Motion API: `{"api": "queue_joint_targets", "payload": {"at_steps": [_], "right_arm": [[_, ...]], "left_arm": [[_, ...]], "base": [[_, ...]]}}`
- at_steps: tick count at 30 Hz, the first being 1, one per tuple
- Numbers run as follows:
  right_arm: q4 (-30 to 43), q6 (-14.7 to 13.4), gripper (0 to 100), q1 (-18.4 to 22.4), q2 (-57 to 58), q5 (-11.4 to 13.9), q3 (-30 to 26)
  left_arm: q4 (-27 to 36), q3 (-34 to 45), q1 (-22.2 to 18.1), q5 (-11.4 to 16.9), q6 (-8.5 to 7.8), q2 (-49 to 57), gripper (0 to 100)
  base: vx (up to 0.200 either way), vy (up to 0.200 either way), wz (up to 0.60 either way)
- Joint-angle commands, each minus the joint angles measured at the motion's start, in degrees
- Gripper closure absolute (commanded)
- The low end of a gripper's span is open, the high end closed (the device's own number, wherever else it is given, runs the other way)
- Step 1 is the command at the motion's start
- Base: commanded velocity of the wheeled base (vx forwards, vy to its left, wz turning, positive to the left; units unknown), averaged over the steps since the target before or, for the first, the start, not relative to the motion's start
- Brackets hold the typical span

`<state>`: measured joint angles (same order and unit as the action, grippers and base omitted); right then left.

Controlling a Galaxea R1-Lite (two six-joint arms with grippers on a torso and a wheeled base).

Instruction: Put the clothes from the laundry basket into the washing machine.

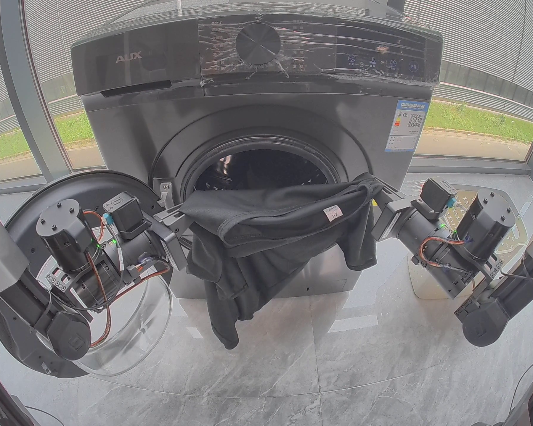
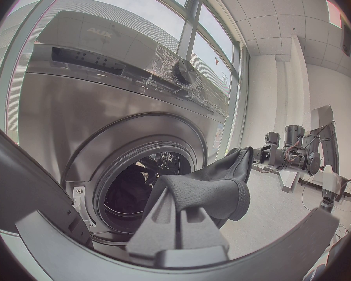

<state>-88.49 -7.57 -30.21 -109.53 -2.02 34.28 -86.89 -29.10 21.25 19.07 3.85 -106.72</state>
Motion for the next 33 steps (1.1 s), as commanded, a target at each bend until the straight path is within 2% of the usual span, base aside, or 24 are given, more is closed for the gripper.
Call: {"api": "queue_joint_targets", "payload": {"at_steps": [1,11,12,33], "right_arm": [[-0.01,0.01,100,-0.11,0.02,0.0,-0.09],[-0.01,0.01,100,-0.11,-0.07,0.09,-0.09],[-0.01,0.01,100,-0.11,-0.07,0.09,-0.18],[-0.01,0.01,100,-0.64,0.02,0.0,-0.18]], "left_arm": [[-0.03,0.27,0.02,0.18,0.01,0.02,100],[-0.03,1.5,-0.59,0.62,0.1,-0.16,100],[0.06,1.68,-0.59,0.62,0.1,-0.16,0],[-0.03,1.24,-1.56,0.45,0.37,-1.74,0]], "base": [[0.0,0.0,0.0],[0.0,0.0,0.0],[0.0,0.0,0.0],[0.0,0.0,0.0]]}}
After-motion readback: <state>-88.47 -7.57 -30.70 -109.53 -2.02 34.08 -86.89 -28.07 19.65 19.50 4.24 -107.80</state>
